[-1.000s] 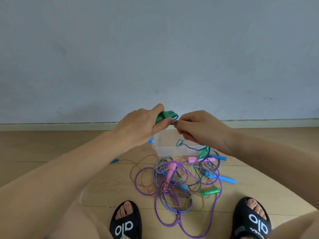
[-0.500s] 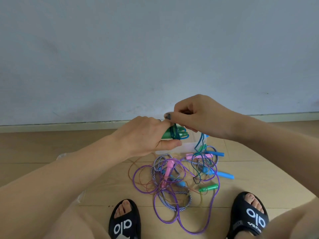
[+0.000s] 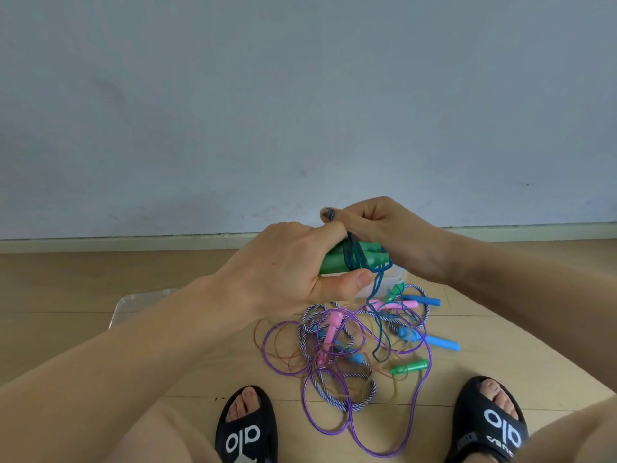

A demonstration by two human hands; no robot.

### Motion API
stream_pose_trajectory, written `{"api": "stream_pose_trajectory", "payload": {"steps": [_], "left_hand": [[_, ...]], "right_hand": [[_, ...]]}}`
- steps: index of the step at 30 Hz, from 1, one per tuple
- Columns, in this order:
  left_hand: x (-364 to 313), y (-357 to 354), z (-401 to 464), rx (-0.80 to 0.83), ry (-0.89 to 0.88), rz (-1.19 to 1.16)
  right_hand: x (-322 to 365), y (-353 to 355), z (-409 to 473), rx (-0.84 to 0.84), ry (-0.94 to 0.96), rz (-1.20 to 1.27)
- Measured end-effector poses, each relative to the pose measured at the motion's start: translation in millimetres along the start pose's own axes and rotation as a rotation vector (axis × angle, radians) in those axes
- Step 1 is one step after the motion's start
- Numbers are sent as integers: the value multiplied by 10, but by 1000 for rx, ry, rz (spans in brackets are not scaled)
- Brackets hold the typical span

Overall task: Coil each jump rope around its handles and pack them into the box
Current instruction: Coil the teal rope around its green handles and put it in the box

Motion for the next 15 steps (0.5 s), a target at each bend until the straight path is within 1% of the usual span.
{"api": "stream_pose_trajectory", "payload": {"steps": [3, 7, 10, 12, 15], "left_hand": [[-30, 24, 1, -51, 10, 23], [-46, 73, 52, -99, 126, 21], [-84, 86, 71, -97, 89, 40], [-97, 70, 70, -59, 70, 41], [-118, 9, 66, -1, 68, -5]], "right_hand": [[-42, -10, 22, -42, -62, 104], [-80, 28, 72, -69, -89, 182], [-184, 18, 77, -90, -152, 167], [-263, 5, 74, -131, -199, 144], [-381, -12, 49, -165, -231, -7]]}}
Point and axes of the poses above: each hand's wrist, its own z-axis towards the middle knuckle, its own y-axis out of the back of the hand, x = y × z, the point moved 5 cm from there along z, towards the middle knuckle, and after that the axes turned 10 degrees about -x, right-handed, at the moved point
